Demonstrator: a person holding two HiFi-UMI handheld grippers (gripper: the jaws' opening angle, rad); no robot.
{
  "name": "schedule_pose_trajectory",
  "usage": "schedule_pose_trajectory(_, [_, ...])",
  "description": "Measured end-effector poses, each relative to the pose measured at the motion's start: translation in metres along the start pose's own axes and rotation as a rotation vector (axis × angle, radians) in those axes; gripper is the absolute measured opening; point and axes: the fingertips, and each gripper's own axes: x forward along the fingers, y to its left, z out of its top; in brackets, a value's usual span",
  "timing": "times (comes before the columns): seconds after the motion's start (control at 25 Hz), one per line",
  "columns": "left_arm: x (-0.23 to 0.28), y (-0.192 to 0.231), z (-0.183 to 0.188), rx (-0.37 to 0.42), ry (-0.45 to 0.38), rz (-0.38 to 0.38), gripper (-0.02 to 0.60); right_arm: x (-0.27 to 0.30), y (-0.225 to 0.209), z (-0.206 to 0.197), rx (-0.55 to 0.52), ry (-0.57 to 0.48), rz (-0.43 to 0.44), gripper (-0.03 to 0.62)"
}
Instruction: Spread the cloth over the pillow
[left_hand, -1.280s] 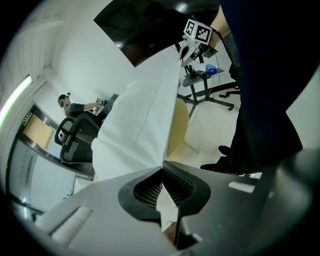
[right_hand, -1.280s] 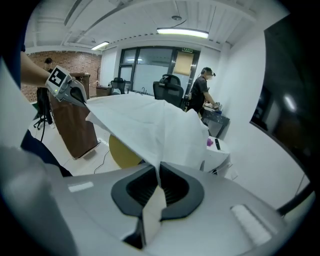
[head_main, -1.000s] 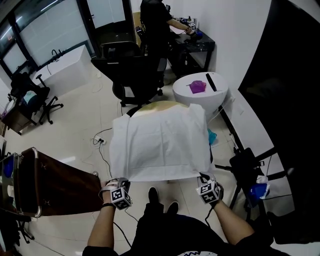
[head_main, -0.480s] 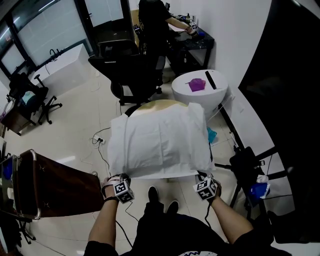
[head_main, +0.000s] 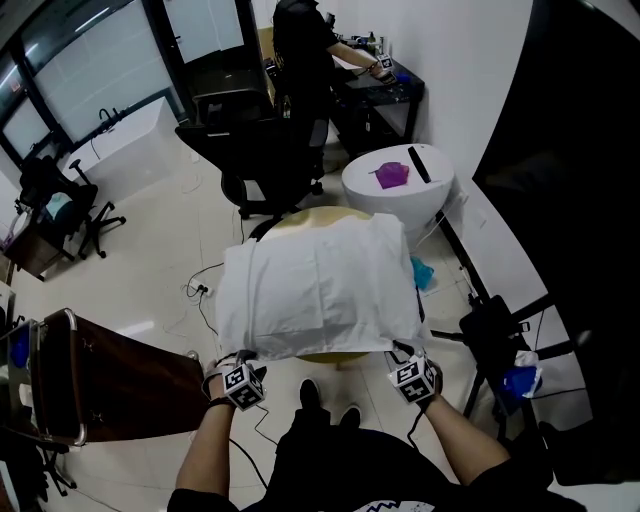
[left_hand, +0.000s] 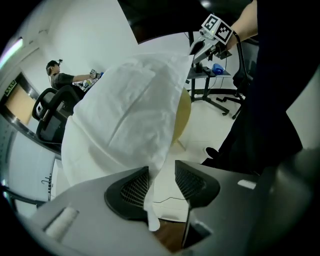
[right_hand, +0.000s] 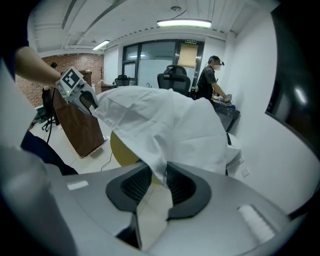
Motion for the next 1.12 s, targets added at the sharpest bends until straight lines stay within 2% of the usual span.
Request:
schedule_pose_trajectory(0.16, [-0.011,-0.007,0.004,-0.014,-0.02,-0.028,0.183,-0.013,0.005,0.007,0.012,-0.037,0.006,0.118])
schedule_pose_trajectory(0.44, [-0.04,-0.017,0.032,0.01,-0.095,-0.072,0.184,-0.045,0.002,0.021,-0.014,-0.106,-0.008,0.124])
schedule_pose_trajectory(0.56, [-0.054,-0.023,0.046,0.045,-0.135,-0.11,0.184,-0.058,0.005,0.022,-0.021,-0.091,-0.014,0.134])
schedule_pose_trajectory(0.64, [-0.067,-0.022,0.06,0.085,-0.169,-0.131,0.184,-0.064,0.006,0.023,0.011,-0.087,-0.02,0.146])
schedule_pose_trajectory(0.88, [-0.093,0.018,0.113,0.182,-0.351,-0.049,0.184,-0.084,-0.012,0.046,0.109,-0.147,-0.094,0.146])
schedule_pose_trajectory(1.0, [-0.101,0.039,0.138,0.204,-0.408,-0.033,0.184,-0.088,-0.031,0.06,0.186,-0.184,-0.119,0.146])
schedule_pose_trajectory(1.12, [-0.101,0.054,0.159,0.203,-0.433,-0.032,0.184,-0.092,-0.053,0.074,0.203,-0.204,-0.137,0.146])
